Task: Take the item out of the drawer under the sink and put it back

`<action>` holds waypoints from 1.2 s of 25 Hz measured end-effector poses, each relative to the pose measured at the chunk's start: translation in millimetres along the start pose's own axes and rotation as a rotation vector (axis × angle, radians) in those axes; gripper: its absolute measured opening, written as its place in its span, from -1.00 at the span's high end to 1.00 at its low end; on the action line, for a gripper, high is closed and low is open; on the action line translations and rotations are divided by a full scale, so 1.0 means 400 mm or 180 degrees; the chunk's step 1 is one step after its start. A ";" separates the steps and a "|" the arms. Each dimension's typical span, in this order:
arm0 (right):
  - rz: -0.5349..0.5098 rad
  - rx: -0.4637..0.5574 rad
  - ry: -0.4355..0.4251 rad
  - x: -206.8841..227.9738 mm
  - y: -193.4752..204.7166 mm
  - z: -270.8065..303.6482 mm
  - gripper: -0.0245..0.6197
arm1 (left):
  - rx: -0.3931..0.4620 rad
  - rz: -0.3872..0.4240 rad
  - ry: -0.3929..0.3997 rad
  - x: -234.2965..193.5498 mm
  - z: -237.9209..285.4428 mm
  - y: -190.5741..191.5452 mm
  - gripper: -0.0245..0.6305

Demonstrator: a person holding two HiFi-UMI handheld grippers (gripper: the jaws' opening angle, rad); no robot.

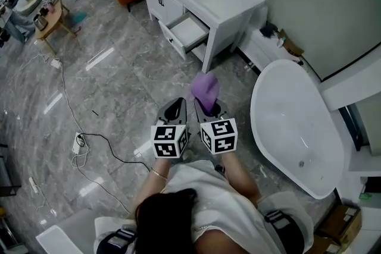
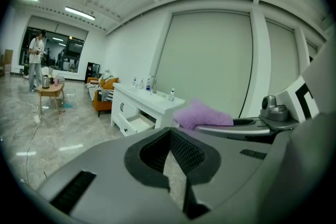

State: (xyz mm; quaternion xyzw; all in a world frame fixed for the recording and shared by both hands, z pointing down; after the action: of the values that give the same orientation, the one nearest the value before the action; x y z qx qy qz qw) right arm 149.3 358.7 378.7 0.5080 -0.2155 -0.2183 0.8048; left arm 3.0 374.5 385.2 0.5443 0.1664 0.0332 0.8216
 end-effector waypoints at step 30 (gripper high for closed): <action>0.0122 0.0039 0.0300 0.080 -0.119 0.271 0.63 | -0.0022 -0.0032 0.0214 -0.202 0.248 -0.128 0.91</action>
State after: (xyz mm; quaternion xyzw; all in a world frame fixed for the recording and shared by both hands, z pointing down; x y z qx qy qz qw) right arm 107.5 243.4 381.8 0.5184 -0.1884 -0.1773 0.8151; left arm -48.9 247.0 393.1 0.5392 0.1964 0.0480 0.8176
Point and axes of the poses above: the fingertips, and each gripper's own axes: z forward along the fingers, x to its right, y out of its underside, the point moved 10 cm from there along -z, backward along the fingers, and after that the axes turned 4 degrees about -y, right-handed, at the moved point
